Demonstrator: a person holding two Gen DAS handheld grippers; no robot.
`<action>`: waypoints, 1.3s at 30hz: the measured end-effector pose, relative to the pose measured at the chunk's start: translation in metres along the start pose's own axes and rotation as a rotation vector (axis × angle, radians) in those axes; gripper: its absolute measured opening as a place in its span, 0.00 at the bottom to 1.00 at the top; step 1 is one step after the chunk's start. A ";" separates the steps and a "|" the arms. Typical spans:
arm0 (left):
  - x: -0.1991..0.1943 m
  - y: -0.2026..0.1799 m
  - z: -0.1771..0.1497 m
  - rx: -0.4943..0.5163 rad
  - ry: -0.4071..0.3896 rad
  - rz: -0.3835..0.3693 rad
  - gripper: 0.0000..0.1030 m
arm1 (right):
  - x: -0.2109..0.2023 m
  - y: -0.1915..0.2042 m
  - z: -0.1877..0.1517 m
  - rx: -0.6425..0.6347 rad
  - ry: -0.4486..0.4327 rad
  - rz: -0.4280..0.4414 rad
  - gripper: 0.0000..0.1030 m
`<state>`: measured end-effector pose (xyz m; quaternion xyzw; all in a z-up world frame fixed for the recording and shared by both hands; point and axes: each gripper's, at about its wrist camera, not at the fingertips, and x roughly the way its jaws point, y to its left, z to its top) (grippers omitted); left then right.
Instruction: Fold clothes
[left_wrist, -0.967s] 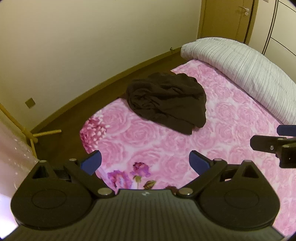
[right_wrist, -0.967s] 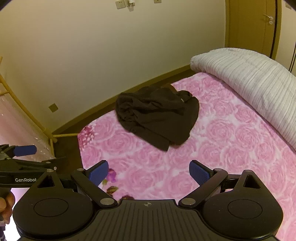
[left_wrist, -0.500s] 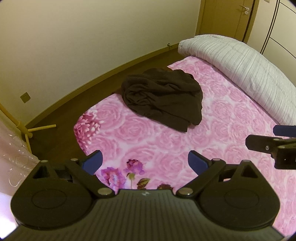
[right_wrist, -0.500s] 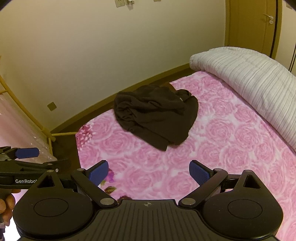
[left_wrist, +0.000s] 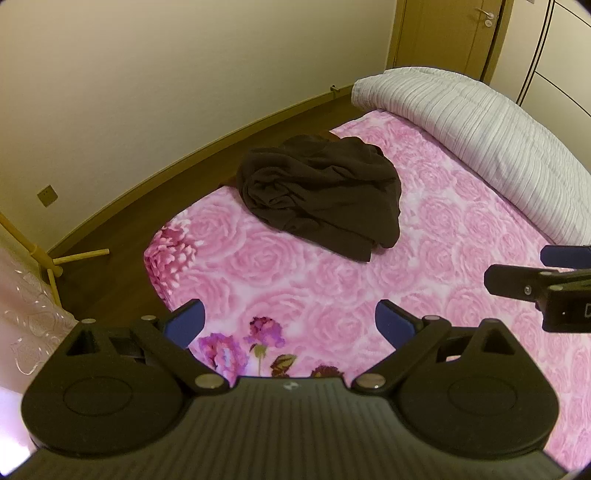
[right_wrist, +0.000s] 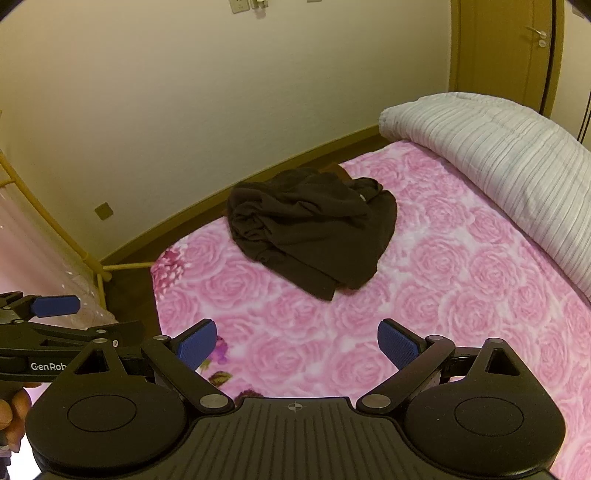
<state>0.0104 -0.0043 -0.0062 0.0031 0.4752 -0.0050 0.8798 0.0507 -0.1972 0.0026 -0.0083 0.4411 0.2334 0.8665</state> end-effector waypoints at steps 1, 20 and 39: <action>0.000 0.000 0.000 0.000 0.000 -0.001 0.95 | 0.000 0.000 0.000 0.001 0.000 0.000 0.94; -0.007 0.003 -0.010 0.020 0.004 -0.023 0.95 | 0.001 0.010 -0.002 -0.017 0.008 0.006 0.94; -0.013 -0.003 -0.017 0.019 0.011 -0.044 0.95 | 0.002 0.005 0.000 -0.036 0.018 0.025 0.94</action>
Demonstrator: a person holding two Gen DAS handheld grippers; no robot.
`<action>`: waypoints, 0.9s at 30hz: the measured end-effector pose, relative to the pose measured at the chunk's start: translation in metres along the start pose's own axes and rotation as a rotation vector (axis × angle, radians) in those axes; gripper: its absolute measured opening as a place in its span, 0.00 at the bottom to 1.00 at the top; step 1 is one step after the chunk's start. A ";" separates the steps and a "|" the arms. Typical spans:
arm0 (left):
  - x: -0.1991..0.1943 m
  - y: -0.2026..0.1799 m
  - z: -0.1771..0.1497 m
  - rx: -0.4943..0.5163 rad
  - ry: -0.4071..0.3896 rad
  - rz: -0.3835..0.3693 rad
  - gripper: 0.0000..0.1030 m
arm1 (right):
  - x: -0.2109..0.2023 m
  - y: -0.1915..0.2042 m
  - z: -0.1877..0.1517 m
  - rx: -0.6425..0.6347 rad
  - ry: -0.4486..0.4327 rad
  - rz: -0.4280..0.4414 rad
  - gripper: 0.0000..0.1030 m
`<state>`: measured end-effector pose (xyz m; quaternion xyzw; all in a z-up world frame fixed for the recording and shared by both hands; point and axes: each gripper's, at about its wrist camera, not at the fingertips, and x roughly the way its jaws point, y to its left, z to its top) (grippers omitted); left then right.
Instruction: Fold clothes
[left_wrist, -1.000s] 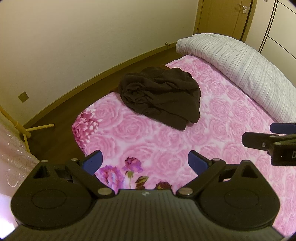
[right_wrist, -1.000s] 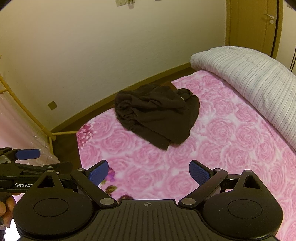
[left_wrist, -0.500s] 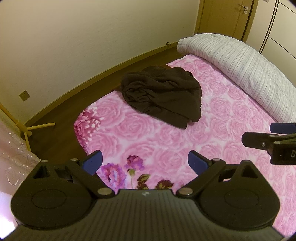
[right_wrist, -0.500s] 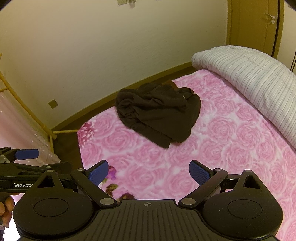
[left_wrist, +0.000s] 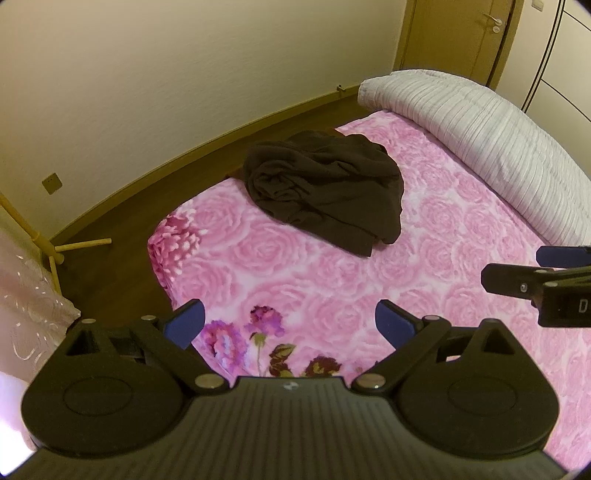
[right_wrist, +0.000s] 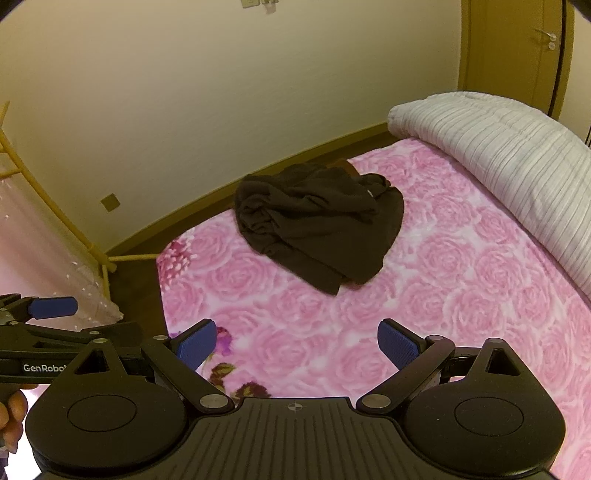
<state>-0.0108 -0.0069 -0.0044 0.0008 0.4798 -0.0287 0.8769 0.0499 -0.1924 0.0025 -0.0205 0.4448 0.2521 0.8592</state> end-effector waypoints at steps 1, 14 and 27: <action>0.000 -0.001 -0.001 0.000 0.001 0.000 0.95 | 0.000 -0.001 0.000 -0.001 0.002 0.002 0.94; 0.001 -0.014 -0.031 0.184 -0.030 0.092 0.94 | 0.000 -0.028 -0.013 -0.119 -0.039 0.026 0.94; 0.166 -0.049 0.036 0.620 -0.061 -0.124 0.94 | 0.105 -0.032 0.026 -0.277 -0.011 -0.080 0.94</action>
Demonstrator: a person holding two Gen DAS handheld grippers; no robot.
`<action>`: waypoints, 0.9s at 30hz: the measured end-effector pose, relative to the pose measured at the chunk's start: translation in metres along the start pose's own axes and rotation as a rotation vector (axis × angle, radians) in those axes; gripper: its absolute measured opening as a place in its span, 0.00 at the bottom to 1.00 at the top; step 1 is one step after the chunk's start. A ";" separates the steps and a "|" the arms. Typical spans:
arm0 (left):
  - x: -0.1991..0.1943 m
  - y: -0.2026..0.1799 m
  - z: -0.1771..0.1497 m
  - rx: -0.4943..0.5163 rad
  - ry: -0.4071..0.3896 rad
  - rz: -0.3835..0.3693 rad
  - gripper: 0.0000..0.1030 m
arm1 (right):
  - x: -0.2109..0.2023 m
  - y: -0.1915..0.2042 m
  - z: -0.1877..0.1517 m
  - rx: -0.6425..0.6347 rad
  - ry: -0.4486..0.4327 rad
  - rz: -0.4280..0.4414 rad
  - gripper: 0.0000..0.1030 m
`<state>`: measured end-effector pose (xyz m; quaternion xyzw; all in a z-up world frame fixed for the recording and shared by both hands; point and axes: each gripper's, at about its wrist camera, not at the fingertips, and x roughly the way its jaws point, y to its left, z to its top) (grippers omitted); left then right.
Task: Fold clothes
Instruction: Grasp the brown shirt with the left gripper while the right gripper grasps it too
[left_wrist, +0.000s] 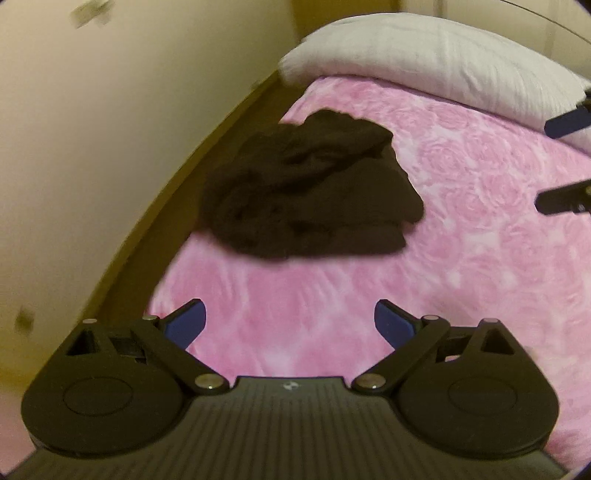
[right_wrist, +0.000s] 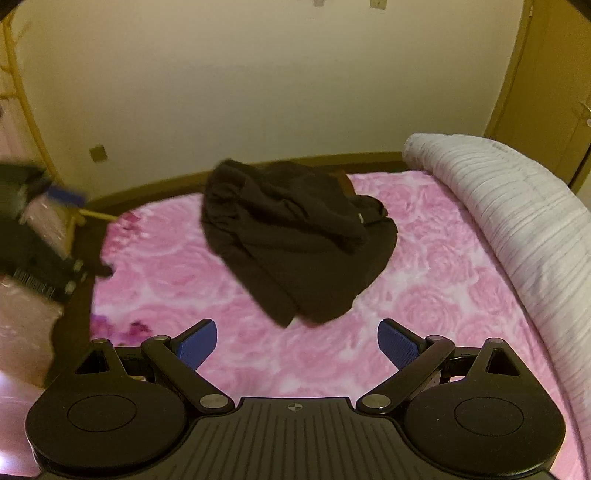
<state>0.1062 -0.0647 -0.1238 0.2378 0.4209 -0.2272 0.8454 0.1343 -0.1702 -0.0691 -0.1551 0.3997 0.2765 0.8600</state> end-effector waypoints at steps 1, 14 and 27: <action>0.018 0.004 0.008 0.055 -0.020 -0.008 0.94 | 0.015 0.001 0.005 -0.007 0.009 -0.005 0.94; 0.200 0.054 0.065 0.418 -0.046 -0.198 0.83 | 0.221 0.008 0.030 -0.281 0.107 -0.035 0.94; 0.138 0.020 0.059 0.401 -0.103 -0.282 0.15 | 0.170 -0.021 0.050 -0.190 0.080 -0.102 0.02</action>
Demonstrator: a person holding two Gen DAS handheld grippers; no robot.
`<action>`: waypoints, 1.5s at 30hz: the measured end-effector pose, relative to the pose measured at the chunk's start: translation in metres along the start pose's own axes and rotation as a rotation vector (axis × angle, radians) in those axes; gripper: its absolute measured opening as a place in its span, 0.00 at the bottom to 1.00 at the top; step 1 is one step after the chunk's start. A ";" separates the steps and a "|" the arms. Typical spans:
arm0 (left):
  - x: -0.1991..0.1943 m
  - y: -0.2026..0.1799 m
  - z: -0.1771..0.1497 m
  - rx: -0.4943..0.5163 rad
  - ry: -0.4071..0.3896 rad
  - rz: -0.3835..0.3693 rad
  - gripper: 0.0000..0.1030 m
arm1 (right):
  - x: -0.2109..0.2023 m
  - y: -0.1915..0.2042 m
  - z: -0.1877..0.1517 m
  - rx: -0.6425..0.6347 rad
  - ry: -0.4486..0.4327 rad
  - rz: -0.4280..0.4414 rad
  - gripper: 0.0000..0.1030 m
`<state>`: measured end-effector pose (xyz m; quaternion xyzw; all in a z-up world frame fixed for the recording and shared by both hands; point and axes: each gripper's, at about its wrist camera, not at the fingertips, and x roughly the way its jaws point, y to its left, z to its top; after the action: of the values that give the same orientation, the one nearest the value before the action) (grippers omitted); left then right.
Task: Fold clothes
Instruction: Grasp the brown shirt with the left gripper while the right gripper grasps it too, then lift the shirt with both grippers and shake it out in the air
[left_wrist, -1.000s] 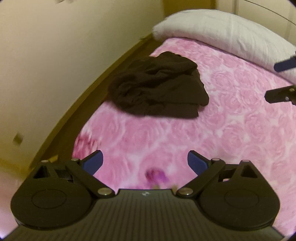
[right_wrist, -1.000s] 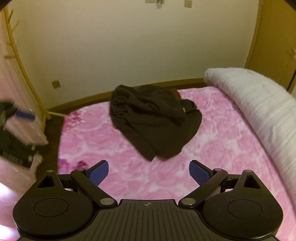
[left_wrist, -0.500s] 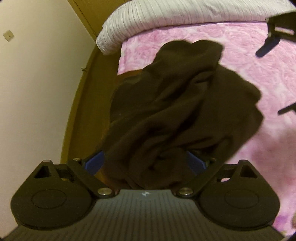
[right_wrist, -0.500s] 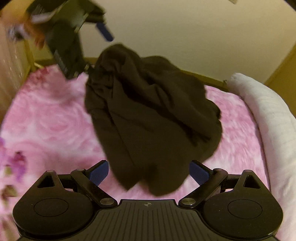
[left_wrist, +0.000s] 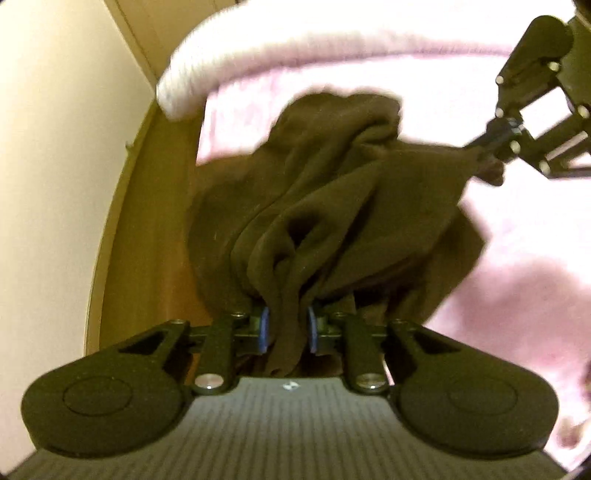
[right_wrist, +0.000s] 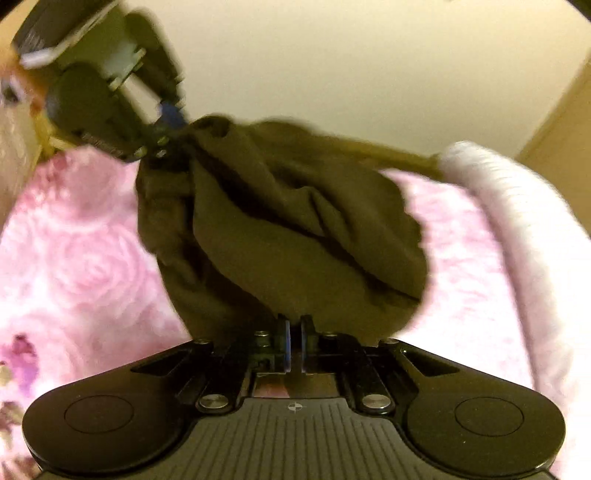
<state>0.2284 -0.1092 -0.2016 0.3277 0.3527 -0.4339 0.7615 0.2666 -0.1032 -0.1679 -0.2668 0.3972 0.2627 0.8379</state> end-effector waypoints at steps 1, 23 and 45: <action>-0.015 -0.011 0.006 -0.014 -0.031 -0.017 0.15 | -0.018 -0.007 -0.006 0.024 -0.018 -0.013 0.02; -0.097 -0.652 0.041 0.192 -0.023 -0.691 0.16 | -0.282 0.165 -0.463 0.593 0.277 -0.339 0.01; -0.010 -0.559 0.004 0.070 -0.358 -0.599 0.38 | -0.197 0.176 -0.436 0.966 -0.391 -0.224 0.64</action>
<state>-0.2726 -0.3361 -0.2996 0.1542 0.2790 -0.7006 0.6384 -0.1847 -0.3074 -0.2872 0.1625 0.2785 0.0036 0.9466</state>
